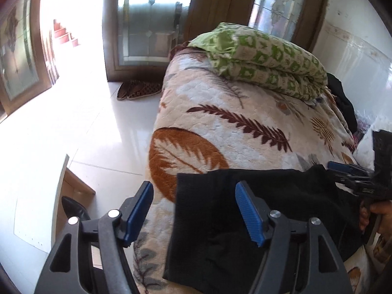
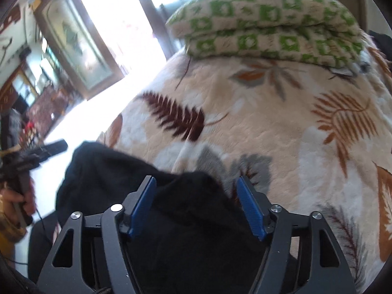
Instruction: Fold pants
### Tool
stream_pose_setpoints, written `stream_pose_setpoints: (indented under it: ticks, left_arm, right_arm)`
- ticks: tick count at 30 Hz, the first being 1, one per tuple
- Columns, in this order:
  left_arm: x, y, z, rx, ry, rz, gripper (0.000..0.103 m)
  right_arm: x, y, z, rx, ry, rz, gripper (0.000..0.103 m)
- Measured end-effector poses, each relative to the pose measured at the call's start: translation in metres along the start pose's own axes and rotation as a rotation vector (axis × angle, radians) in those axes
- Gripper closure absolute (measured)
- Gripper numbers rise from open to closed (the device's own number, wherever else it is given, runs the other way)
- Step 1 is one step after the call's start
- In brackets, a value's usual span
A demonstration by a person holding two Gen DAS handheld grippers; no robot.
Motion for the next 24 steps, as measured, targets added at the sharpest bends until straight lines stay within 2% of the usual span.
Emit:
stream_pose_setpoints:
  ticks: [1,2,3,4,6,8,10,13,16,17,18,20,21,24]
  left_arm:
    - [-0.002,-0.002,-0.007,-0.021,-0.005,0.008,0.031]
    - [-0.006,-0.003,-0.013,-0.038,-0.003,0.017,0.031]
    - [-0.011,-0.005,-0.018,-0.055,0.005,0.029,0.031]
    - [-0.018,-0.007,-0.022,-0.072,0.015,0.042,0.031]
    - [-0.032,-0.013,-0.019,-0.085,0.071,0.050,0.031]
    - [-0.048,-0.023,-0.001,-0.047,0.118,0.080,0.031]
    - [-0.057,-0.036,0.012,0.031,0.057,0.112,0.025]
    - [-0.055,-0.041,0.021,0.080,0.036,0.092,0.020]
    - [-0.048,-0.036,0.018,0.078,0.030,0.099,0.020]
    - [-0.043,-0.034,0.016,0.071,0.032,0.099,0.020]
    - [-0.036,-0.032,0.014,0.057,0.036,0.094,0.022]
    - [-0.019,-0.028,0.008,0.013,0.045,0.066,0.022]
    - [-0.008,-0.028,0.004,-0.012,0.046,0.051,0.022]
    - [0.017,-0.034,-0.008,-0.061,0.036,0.010,0.021]
  right_arm:
    - [-0.006,-0.001,0.003,0.007,0.006,0.022,0.052]
    - [-0.014,-0.002,0.005,0.015,0.004,0.050,0.075]
    - [-0.021,-0.004,0.007,0.031,-0.022,0.084,0.090]
    - [-0.023,-0.005,0.007,0.039,-0.043,0.093,0.094]
    - [-0.016,-0.003,0.003,0.032,-0.089,0.057,0.095]
    - [-0.009,-0.003,-0.008,-0.005,-0.137,0.027,0.095]
    - [-0.005,-0.005,-0.027,-0.051,-0.202,0.023,0.096]
    - [-0.006,-0.013,-0.053,-0.112,-0.244,0.053,0.096]
    - [0.007,-0.015,-0.057,-0.135,-0.226,0.026,0.094]
    - [0.014,-0.016,-0.054,-0.140,-0.216,0.015,0.087]
    - [0.026,-0.018,-0.046,-0.133,-0.207,0.000,0.080]
    - [0.044,-0.021,-0.027,-0.110,-0.177,-0.038,0.041]
    - [0.055,-0.026,-0.008,-0.083,-0.147,-0.064,0.037]
    - [0.063,-0.042,0.046,-0.016,-0.042,-0.066,0.036]
Point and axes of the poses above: each gripper's, at about its wrist camera, not at the fingertips, and x roughly against the way its jaws point, z to its left, y to its top, the point moved 8 cm from there along -x, roughly the way its jaws point, and after that the axes turned 12 degrees about x, right-handed, at the moved point
